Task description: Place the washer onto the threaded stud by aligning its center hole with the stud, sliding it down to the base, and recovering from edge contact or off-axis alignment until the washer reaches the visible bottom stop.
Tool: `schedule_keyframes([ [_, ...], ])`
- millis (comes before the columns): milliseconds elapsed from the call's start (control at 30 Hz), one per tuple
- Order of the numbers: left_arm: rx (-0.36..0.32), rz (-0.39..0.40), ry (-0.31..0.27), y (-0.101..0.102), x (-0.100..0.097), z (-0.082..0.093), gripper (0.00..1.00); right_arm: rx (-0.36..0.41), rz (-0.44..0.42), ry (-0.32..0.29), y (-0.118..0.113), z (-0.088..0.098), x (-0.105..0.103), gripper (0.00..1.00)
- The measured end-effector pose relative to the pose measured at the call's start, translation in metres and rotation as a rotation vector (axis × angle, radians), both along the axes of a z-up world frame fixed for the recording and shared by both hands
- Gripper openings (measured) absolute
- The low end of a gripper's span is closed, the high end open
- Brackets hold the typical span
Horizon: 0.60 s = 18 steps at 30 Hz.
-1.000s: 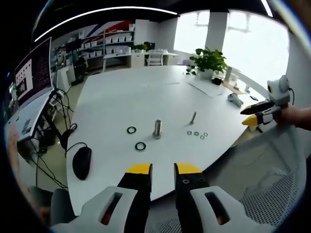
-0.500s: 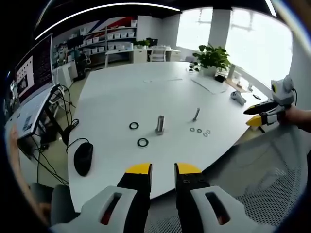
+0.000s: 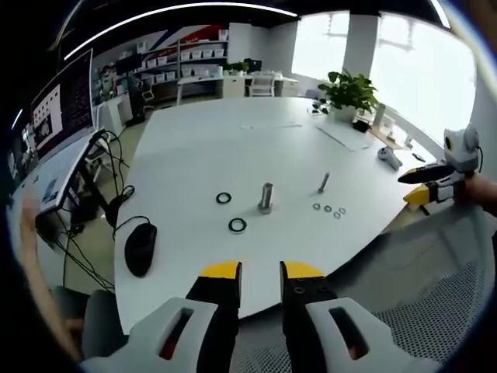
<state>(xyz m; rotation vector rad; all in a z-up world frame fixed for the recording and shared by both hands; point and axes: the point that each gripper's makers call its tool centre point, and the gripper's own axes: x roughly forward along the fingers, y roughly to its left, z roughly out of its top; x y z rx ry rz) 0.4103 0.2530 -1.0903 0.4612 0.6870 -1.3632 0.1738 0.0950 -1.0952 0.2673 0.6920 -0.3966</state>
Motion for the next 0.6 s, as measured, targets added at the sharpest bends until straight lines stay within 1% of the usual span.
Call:
schedule_keyframes([
  [33, 0.004, -0.005, -0.002, 0.0, -0.001, 0.0, 0.17, 0.013, -0.004, -0.002, 0.0, -0.001, -0.001, 0.48],
  [233, 0.027, -0.015, 0.0, 0.002, 0.002, -0.007, 0.17, 0.019, 0.003, 0.0, 0.002, -0.002, 0.0, 0.48],
  [367, 0.033, -0.026, -0.004, 0.001, -0.002, -0.006, 0.17, 0.019, 0.003, 0.007, 0.002, -0.003, 0.0, 0.48],
  [500, 0.044, -0.043, 0.003, 0.002, -0.004, -0.009, 0.17, 0.008, -0.008, 0.02, 0.0, -0.004, -0.003, 0.48],
  [600, 0.055, -0.06, 0.01, 0.002, -0.009, -0.01, 0.18, 0.013, -0.015, 0.025, -0.001, -0.005, -0.004, 0.48],
])
